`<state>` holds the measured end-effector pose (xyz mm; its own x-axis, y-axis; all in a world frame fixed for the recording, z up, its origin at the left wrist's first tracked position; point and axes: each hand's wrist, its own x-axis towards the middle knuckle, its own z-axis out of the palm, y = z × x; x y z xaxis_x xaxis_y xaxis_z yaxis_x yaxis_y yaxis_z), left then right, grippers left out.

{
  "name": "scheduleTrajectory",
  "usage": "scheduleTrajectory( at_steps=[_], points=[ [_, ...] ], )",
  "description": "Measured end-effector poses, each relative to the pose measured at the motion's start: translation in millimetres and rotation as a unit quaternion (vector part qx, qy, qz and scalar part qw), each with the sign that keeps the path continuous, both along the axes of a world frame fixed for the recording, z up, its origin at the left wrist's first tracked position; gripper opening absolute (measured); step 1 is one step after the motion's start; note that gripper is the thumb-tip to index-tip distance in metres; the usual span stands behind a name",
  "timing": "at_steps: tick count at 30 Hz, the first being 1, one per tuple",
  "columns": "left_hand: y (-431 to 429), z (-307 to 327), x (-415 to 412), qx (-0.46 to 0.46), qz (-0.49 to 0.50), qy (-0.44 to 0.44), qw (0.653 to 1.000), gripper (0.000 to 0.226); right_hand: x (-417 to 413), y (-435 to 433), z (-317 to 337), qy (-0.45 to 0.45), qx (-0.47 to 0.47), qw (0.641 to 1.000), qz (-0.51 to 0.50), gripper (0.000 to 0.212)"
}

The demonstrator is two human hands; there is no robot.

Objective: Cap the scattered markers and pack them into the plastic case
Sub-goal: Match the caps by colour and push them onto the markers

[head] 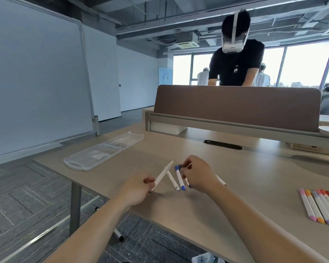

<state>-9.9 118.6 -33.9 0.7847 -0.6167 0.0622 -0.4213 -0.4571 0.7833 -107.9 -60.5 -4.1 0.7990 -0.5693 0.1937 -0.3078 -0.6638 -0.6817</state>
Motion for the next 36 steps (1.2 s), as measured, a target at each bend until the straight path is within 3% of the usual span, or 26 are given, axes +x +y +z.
scheduleTrajectory(
  at_steps=[3,5,19,26,31,36],
  points=[
    [-1,1,2,0.019,-0.010,-0.021,1.000,0.011,-1,-9,4,-0.091,0.169,0.981,-0.028,0.009],
    [-3,0,3,0.025,-0.015,-0.021,0.999,0.011,-3,-10,5,-0.114,0.212,0.970,-0.026,0.012],
    [-7,-2,5,0.024,-0.030,-0.046,0.998,0.013,-4,-15,-1,-0.086,0.186,0.979,0.000,0.023],
    [-9,-4,6,0.016,-0.023,-0.042,0.999,0.010,-8,-19,-2,-0.102,0.233,0.967,-0.027,0.005],
    [-12,-9,9,0.013,-0.027,-0.026,0.999,0.007,-8,-21,-4,-0.126,0.254,0.958,-0.029,0.004],
    [-13,-9,7,0.009,-0.029,-0.025,0.999,0.007,-4,-23,-6,-0.155,0.200,0.967,-0.035,0.030]
  ],
)
